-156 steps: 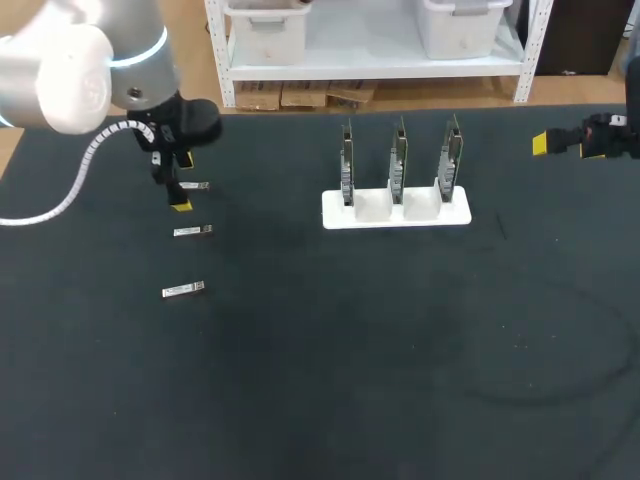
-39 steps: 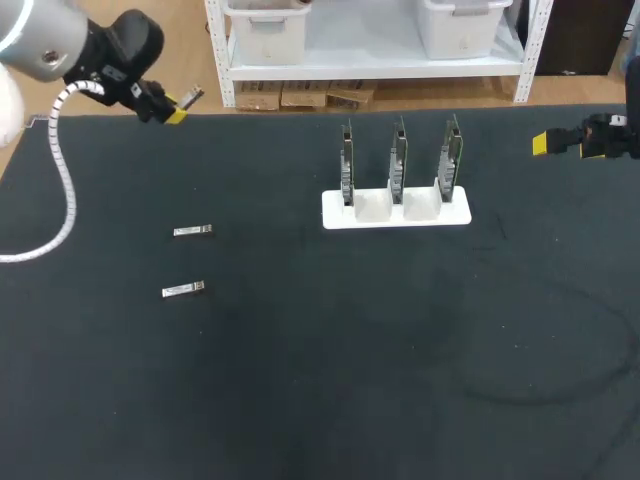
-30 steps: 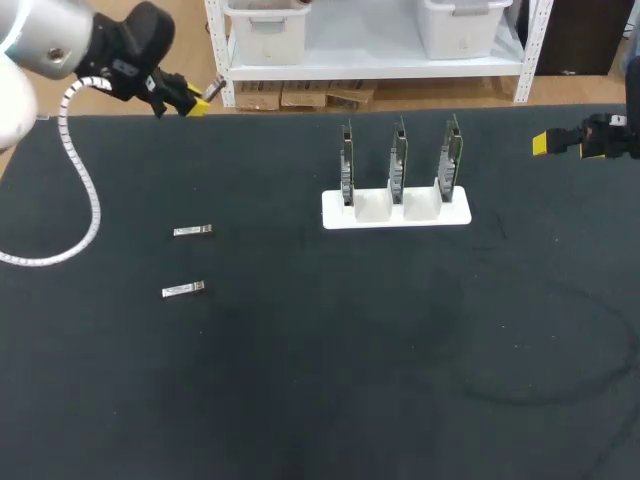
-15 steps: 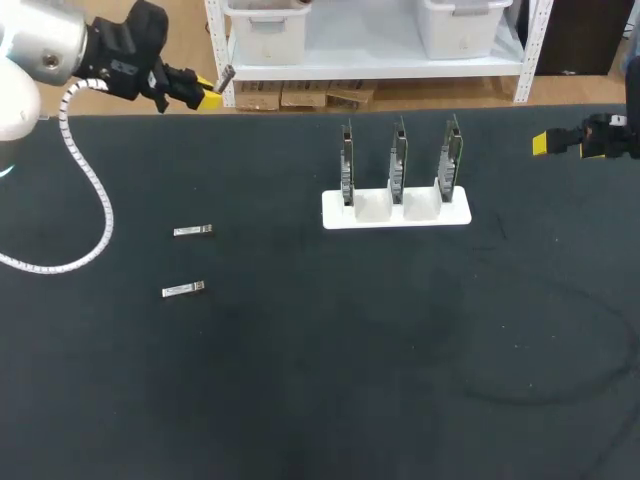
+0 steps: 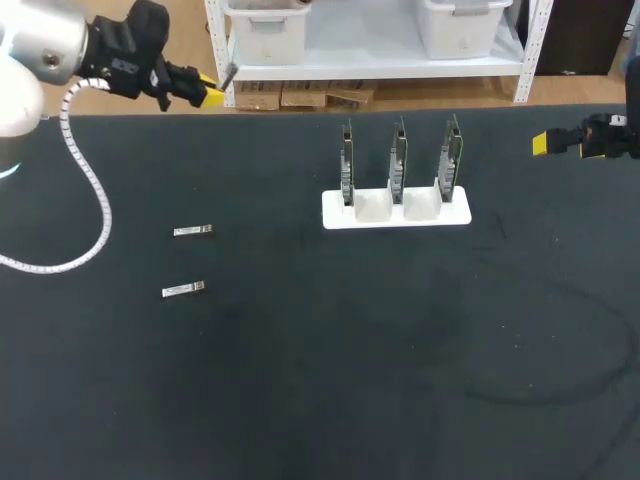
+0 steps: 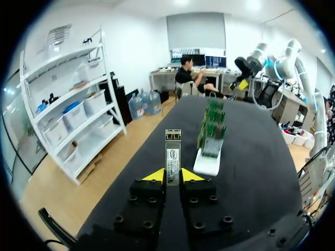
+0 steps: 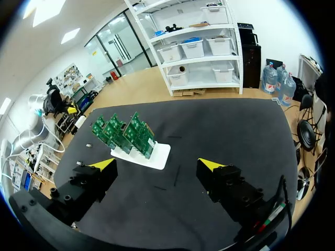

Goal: Pick up the optical module with the left hand, and insert it into the network port with the right hand.

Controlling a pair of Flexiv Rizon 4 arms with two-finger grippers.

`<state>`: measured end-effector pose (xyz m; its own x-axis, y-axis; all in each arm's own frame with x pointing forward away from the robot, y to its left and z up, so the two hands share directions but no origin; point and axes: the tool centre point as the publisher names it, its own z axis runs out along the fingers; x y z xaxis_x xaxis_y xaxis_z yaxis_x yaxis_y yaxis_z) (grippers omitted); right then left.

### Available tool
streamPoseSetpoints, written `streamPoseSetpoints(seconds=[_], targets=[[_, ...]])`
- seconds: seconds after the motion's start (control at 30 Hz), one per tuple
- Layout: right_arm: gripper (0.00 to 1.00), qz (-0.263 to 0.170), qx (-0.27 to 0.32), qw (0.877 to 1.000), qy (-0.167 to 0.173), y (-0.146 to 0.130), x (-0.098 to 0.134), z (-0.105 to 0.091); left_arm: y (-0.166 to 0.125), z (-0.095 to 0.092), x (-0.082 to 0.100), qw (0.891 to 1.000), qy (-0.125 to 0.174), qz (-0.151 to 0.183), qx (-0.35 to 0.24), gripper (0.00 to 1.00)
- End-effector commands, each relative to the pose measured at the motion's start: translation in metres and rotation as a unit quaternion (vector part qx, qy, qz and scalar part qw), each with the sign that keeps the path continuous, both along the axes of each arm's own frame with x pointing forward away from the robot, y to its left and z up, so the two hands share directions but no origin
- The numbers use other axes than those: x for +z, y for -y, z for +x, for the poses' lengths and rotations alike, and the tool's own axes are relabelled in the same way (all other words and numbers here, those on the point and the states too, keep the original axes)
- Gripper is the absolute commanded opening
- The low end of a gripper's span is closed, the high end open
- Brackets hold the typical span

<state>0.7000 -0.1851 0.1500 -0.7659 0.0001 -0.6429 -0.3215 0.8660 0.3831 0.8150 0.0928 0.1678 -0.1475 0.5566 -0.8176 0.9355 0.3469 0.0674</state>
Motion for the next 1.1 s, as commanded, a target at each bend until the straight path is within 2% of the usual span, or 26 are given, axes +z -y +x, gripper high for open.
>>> streamPoseSetpoints(seconds=[0.03,0.17,0.23,0.63,0.87,0.93,1.1], targets=[[1.0,0.0,0.0,1.0,0.0,0.0,0.0,0.0,0.034,0.004,-0.005,0.997,0.025,-0.067,-0.018,0.0],[1.0,0.0,0.0,1.0,0.0,0.0,0.0,0.0,0.065,0.003,-0.001,0.989,0.031,-0.139,-0.046,0.0],[1.0,0.0,0.0,1.0,0.0,0.0,0.0,0.0,0.075,-0.001,0.0,0.987,0.027,-0.151,-0.056,0.0],[1.0,0.0,0.0,1.0,0.0,0.0,0.0,0.0,0.093,-0.011,0.005,0.984,0.03,-0.154,-0.084,0.0],[1.0,0.0,0.0,1.0,0.0,0.0,0.0,0.0,0.105,-0.015,0.011,0.974,0.028,-0.188,-0.123,0.0],[1.0,0.0,0.0,1.0,0.0,0.0,0.0,0.0,0.111,-0.016,0.012,0.974,0.026,-0.178,-0.135,0.0],[1.0,0.0,0.0,1.0,0.0,0.0,0.0,0.0,0.117,-0.015,0.011,0.97,0.029,-0.187,-0.152,0.0]])
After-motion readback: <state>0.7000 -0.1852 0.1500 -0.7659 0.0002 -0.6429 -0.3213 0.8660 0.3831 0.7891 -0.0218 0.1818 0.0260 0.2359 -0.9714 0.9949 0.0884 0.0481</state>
